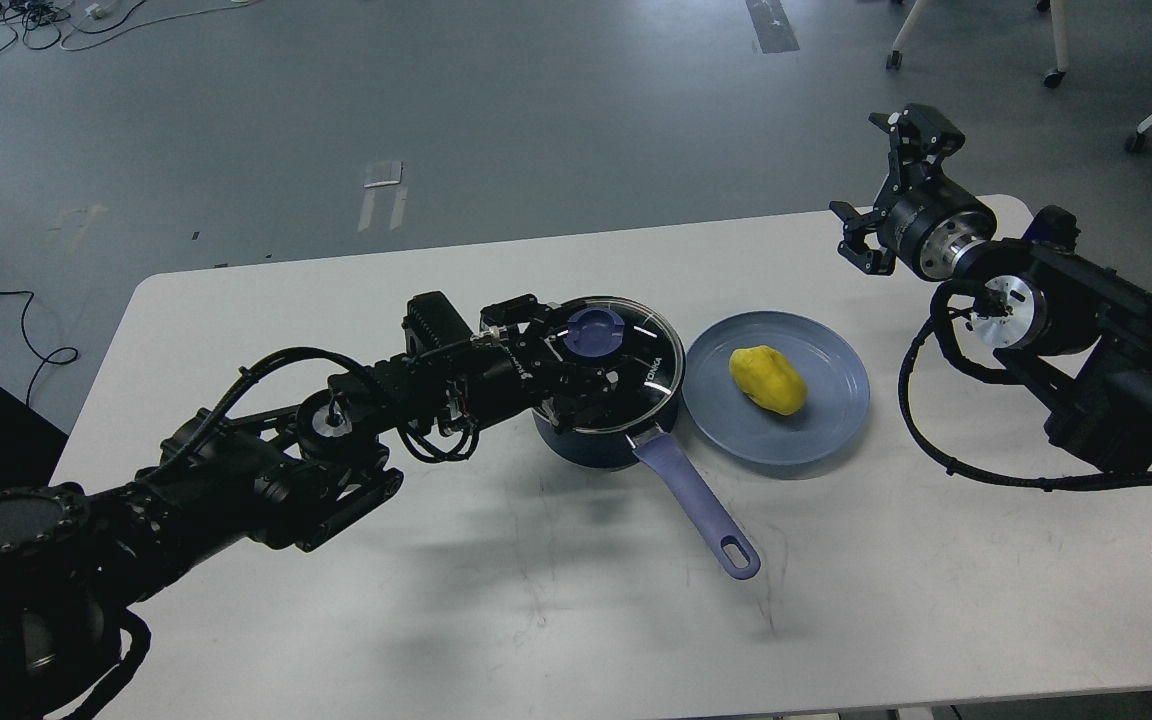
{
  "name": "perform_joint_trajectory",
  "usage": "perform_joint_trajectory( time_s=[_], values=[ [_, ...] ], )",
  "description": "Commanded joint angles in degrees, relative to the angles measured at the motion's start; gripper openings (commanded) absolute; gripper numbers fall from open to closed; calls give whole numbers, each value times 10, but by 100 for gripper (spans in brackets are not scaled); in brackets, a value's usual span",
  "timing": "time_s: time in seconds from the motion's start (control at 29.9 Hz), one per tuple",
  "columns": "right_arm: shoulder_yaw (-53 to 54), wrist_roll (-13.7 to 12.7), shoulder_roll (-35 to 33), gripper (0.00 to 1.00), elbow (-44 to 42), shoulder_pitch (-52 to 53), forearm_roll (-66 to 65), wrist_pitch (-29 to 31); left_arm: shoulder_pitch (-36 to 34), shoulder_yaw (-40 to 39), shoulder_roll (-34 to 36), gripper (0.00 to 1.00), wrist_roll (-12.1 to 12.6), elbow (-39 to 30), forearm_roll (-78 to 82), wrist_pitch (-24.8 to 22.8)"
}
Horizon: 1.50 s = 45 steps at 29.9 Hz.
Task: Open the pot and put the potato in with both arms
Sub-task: 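Lift the glass lid off the pot and set it down beside the pot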
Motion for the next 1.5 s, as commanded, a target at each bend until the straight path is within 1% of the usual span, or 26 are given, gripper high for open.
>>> perform_joint_trajectory(
  time_s=[0.0, 0.03, 0.07, 0.1, 0.2, 0.33, 0.43, 0.53, 0.67, 0.74, 0.84, 0.97, 1.04, 1.1, 1.24, 1.3, 1.37, 1.44, 1.47],
  values=[
    [-1, 0, -4, 100, 0, -3, 0, 0, -1, 1, 1, 66, 0, 0, 0, 1],
    [-1, 0, -4, 100, 0, -3, 0, 0, -1, 1, 1, 66, 0, 0, 0, 1],
    [-1, 0, -4, 100, 0, -4, 0, 0, -1, 1, 1, 53, 0, 0, 0, 1],
    [-1, 0, -4, 100, 0, -4, 0, 0, -2, 1, 1, 46, 0, 0, 0, 1],
    [-2, 0, -4, 100, 0, -8, 0, 0, -2, 1, 3, 41, 0, -5, 0, 14],
    [-3, 0, -5, 100, 0, -8, 0, 0, -2, 1, 8, 40, 0, -8, -1, 21],
    [-3, 0, -5, 100, 0, -8, 0, 0, -3, 0, 11, 37, 0, -9, -2, 26],
    [-3, 0, -5, 100, 0, -8, -1, 0, -6, 0, 14, 36, 0, -16, -2, 33],
    [-4, 0, -5, 100, 0, -8, -1, 0, -14, -4, 46, 36, 0, -57, -17, 33],
    [-4, 0, -5, 100, 0, -8, 0, 0, -31, -5, 67, 36, 0, -75, -29, 33],
    [-5, 0, -5, 100, 3, -8, 0, 0, -46, -5, 100, 36, 0, -77, -40, 33],
    [-4, 0, -4, 100, 3, -7, -1, 0, -44, -2, 145, 36, 0, -76, -40, 33],
    [-5, 0, -4, 100, 3, -6, -1, 0, -35, 1, 182, 36, 0, -74, -40, 33],
    [-5, 0, -4, 100, 3, -6, -1, 0, -26, 1, 200, 36, 0, -73, -40, 33],
    [-5, 0, -4, 100, 1, -5, -1, 0, 36, 0, 241, 35, 0, -69, -41, 33],
    [-5, 0, -4, 100, 1, -2, -1, -1, 67, -1, 250, 35, 0, -67, -41, 33],
    [-5, 0, -4, 100, 1, -1, -1, -1, 84, -1, 256, 35, 0, -57, -42, 33],
    [-5, 0, -4, 100, 2, 3, -1, 0, 110, -4, 245, 35, 0, -13, -48, 33],
    [-5, 0, -3, 100, 2, 3, -1, 0, 117, -4, 243, 35, 0, -1, -51, 33]
  ],
)
